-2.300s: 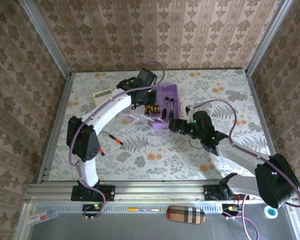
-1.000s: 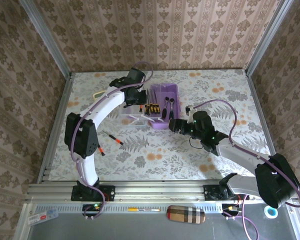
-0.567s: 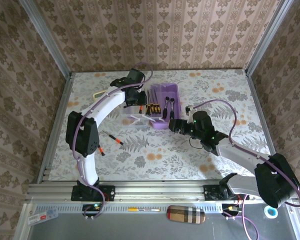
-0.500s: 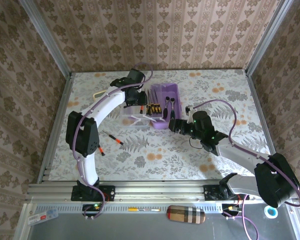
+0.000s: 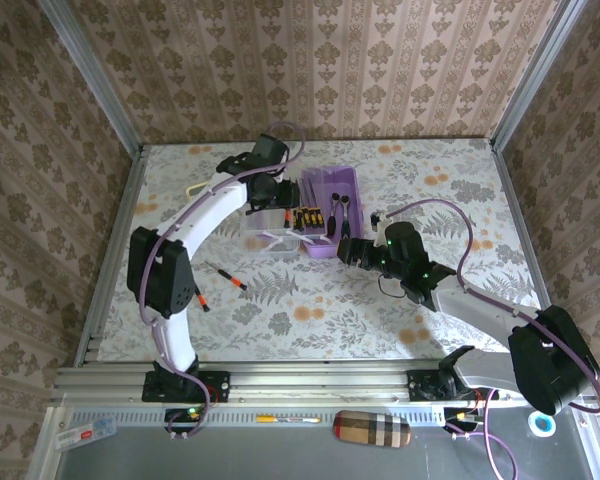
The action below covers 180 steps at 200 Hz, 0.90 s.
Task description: Pack the tool kit
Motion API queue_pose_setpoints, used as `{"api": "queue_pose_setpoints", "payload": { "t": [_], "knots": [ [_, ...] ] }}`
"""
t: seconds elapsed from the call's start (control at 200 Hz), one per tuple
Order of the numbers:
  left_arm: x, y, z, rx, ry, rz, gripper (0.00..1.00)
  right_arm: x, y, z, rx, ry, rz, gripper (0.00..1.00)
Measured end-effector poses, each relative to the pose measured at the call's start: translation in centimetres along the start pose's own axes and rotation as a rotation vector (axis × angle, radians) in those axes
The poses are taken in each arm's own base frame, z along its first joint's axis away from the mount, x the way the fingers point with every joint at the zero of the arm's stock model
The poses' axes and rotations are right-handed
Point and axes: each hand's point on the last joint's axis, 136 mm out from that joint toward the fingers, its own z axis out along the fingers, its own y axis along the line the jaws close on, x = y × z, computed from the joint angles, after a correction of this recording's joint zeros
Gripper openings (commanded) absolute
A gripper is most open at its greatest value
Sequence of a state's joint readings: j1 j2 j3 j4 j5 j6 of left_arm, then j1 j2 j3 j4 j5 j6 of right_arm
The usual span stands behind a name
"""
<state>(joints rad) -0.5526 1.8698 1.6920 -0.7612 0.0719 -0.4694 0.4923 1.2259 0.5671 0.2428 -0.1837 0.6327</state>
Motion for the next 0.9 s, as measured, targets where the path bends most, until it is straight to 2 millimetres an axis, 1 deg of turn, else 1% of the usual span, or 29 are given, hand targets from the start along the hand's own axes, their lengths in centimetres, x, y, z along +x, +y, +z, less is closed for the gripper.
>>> {"api": "queue_pose_setpoints", "payload": {
  "t": [0.04,0.095,0.155,0.215,0.27,0.315,0.37,0.39,0.43,0.485,0.545,0.615,0.695,0.75,0.845,0.9],
  "knots": [
    [-0.3,-0.2,-1.0,0.007,-0.020,0.006,0.54,0.0,0.0,0.0,-0.002,0.002,0.000,0.70],
    [-1.0,-0.4,-2.9,0.013,-0.063,0.015,0.59,0.1,0.0,0.1,-0.003,0.007,0.001,0.70],
    [-1.7,-0.4,-5.7,0.018,-0.131,0.024,0.63,0.2,-0.1,0.2,-0.001,0.010,0.001,0.70],
    [-1.9,0.2,-8.6,0.013,-0.201,0.024,0.73,0.2,-0.1,0.2,-0.001,0.010,0.001,0.70],
    [-1.5,1.5,-11.2,-0.005,-0.262,0.003,0.82,0.3,-0.1,0.2,-0.001,0.011,0.002,0.70],
    [-0.8,3.0,-13.1,-0.028,-0.311,-0.019,0.85,0.3,-0.1,0.2,-0.001,0.011,0.002,0.70],
    [0.5,5.0,-14.5,-0.060,-0.352,-0.056,0.90,0.3,-0.1,0.2,-0.001,0.011,0.002,0.70],
    [1.2,6.1,-15.0,-0.079,-0.367,-0.076,0.91,0.3,0.0,0.2,-0.001,0.011,0.001,0.70],
    [2.6,7.9,-15.3,-0.110,-0.379,-0.116,0.94,0.3,0.0,0.2,-0.002,0.012,0.001,0.70],
    [4.8,10.6,-15.3,-0.158,-0.384,-0.176,0.94,0.4,0.1,0.2,-0.004,0.013,0.000,0.70],
    [7.9,13.6,-14.5,-0.216,-0.366,-0.251,0.94,0.5,0.2,0.2,-0.006,0.016,-0.002,0.70],
    [11.3,16.1,-13.4,-0.260,-0.332,-0.322,0.93,0.6,0.3,0.3,-0.008,0.019,-0.004,0.70],
    [14.3,17.8,-12.6,-0.288,-0.307,-0.381,0.92,0.7,0.2,0.3,-0.006,0.022,-0.003,0.70],
    [15.6,18.5,-12.2,-0.299,-0.296,-0.410,0.90,0.8,0.1,0.4,-0.004,0.026,-0.003,0.70],
    [16.8,19.3,-11.8,-0.313,-0.283,-0.442,0.88,1.2,0.0,0.8,-0.001,0.038,-0.003,0.70],
    [17.1,19.6,-11.4,-0.319,-0.272,-0.457,0.84,1.4,0.0,1.0,-0.003,0.045,-0.004,0.70]
  ]
}}
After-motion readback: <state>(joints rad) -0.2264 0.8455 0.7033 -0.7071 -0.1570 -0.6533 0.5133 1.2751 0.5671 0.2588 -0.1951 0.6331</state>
